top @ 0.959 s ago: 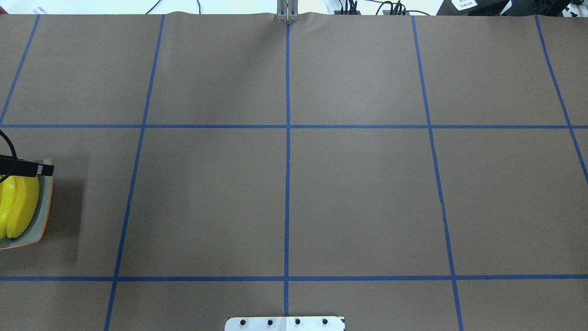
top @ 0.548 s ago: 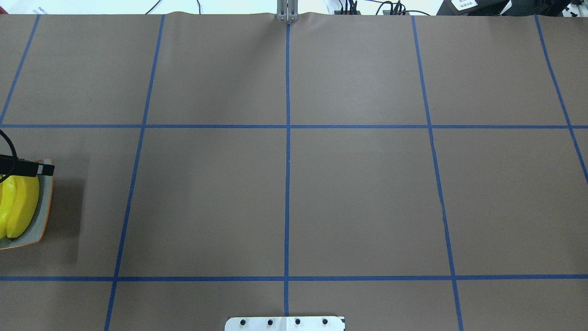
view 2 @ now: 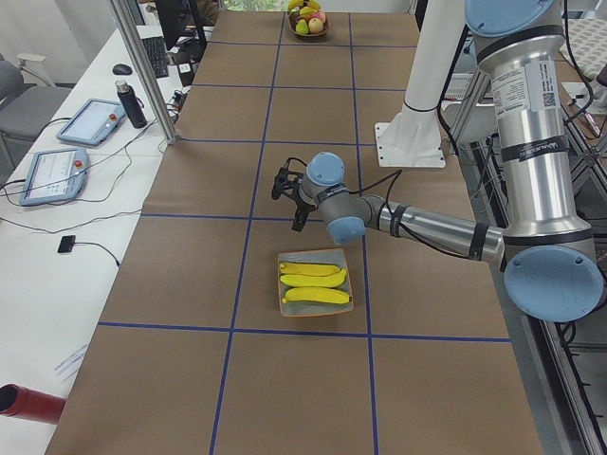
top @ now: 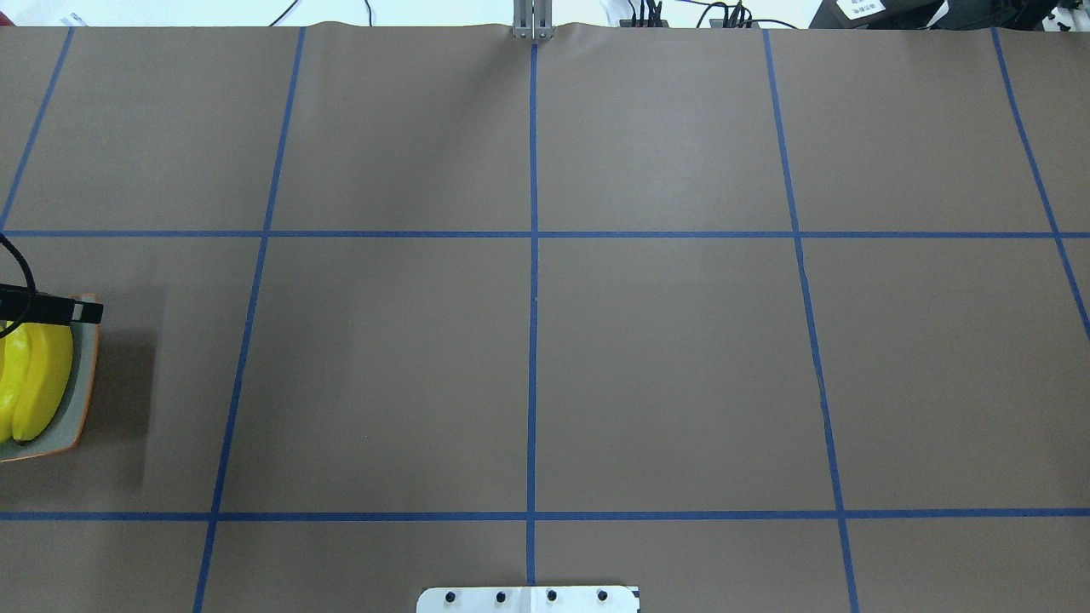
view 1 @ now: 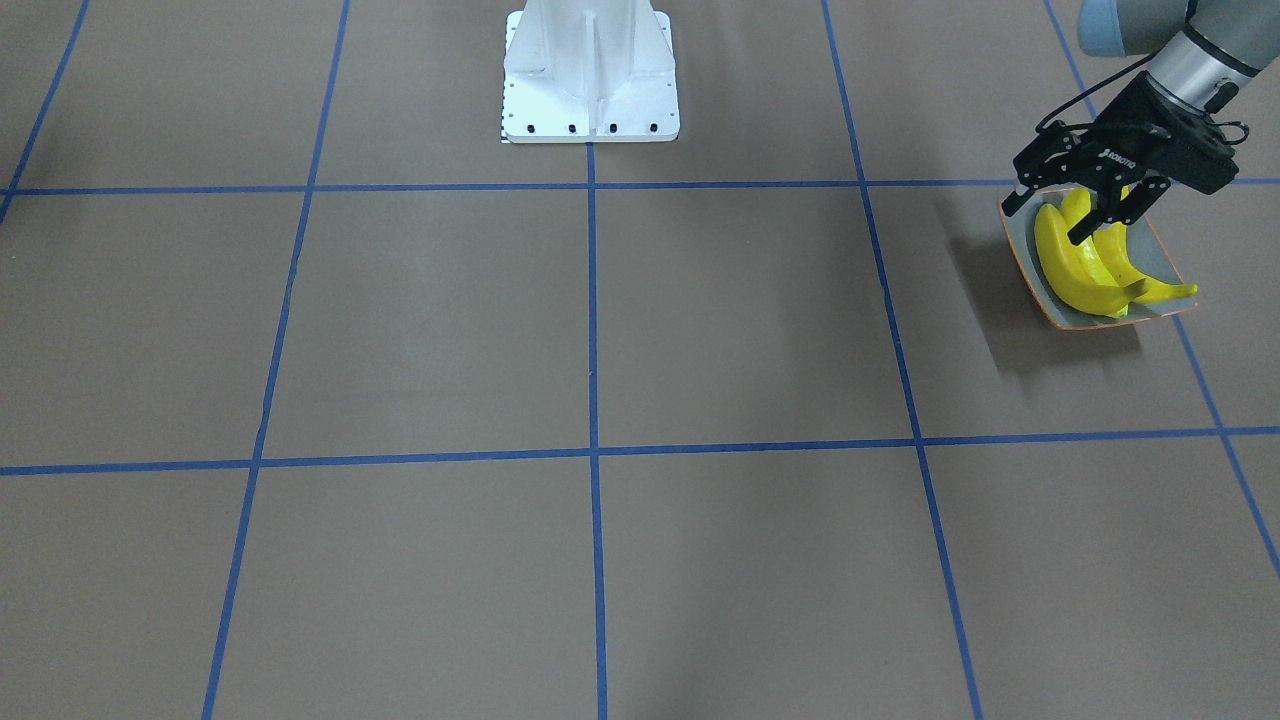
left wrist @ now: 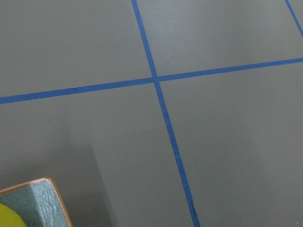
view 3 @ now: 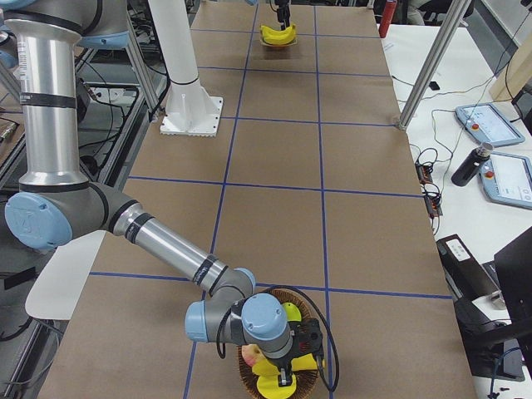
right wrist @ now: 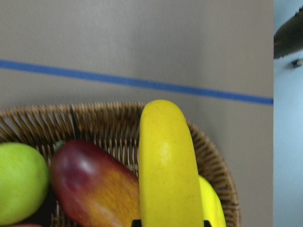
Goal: Transfer all bananas from basket to plate
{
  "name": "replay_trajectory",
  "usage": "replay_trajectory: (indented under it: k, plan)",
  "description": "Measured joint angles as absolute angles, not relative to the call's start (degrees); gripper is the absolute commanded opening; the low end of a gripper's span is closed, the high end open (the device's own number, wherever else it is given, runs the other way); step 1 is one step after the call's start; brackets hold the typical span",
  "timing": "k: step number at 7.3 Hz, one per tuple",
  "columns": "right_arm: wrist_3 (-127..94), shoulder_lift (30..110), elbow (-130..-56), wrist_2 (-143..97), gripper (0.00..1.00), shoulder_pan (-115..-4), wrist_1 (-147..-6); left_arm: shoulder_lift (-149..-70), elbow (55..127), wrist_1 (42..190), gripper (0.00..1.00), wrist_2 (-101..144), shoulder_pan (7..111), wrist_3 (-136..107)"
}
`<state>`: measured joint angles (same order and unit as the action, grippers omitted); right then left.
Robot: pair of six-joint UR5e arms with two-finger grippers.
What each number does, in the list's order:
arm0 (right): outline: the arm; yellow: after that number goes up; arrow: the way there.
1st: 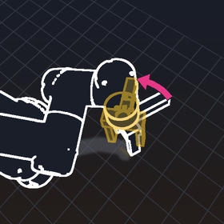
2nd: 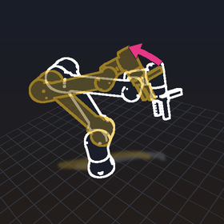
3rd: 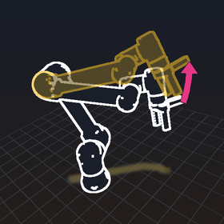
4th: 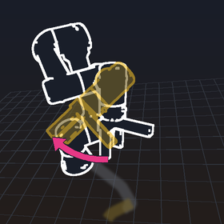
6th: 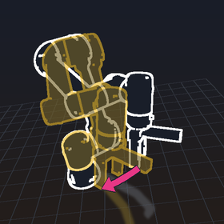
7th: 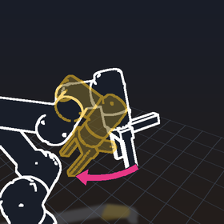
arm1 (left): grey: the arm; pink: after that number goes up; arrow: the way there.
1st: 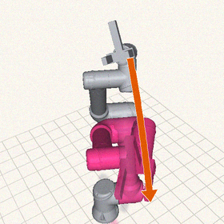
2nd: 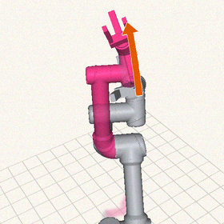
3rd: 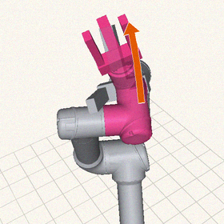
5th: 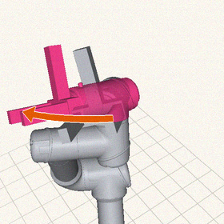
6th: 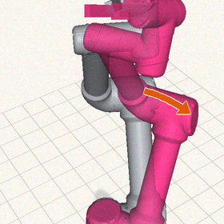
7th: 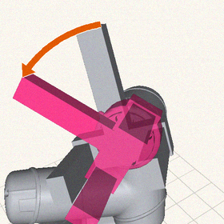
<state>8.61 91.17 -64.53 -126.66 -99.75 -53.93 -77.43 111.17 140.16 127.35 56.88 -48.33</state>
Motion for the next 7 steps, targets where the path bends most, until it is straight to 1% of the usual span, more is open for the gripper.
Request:
replay_trajectory:
  k: [1,3,5,7]
  plan:
    - [8.49,90.37,-65.97,-126.39,0.00,-99.77,-54.23,-77.66,110.89,140.14,1.00,127.37,56.88,-48.40]
    - [5.26,85.66,-68.27,-126.20,0.00,-99.76,-58.24,-79.70,110.70,139.72,1.00,127.49,56.85,-50.48]
    - [-8.16,81.01,-73.58,-127.19,0.00,-96.38,-61.75,-86.99,110.09,139.62,1.00,127.41,56.71,-61.68]
    - [-25.59,76.20,-78.37,-129.95,0.00,-89.99,-62.05,-95.84,108.65,139.71,1.00,127.34,56.41,-70.60]
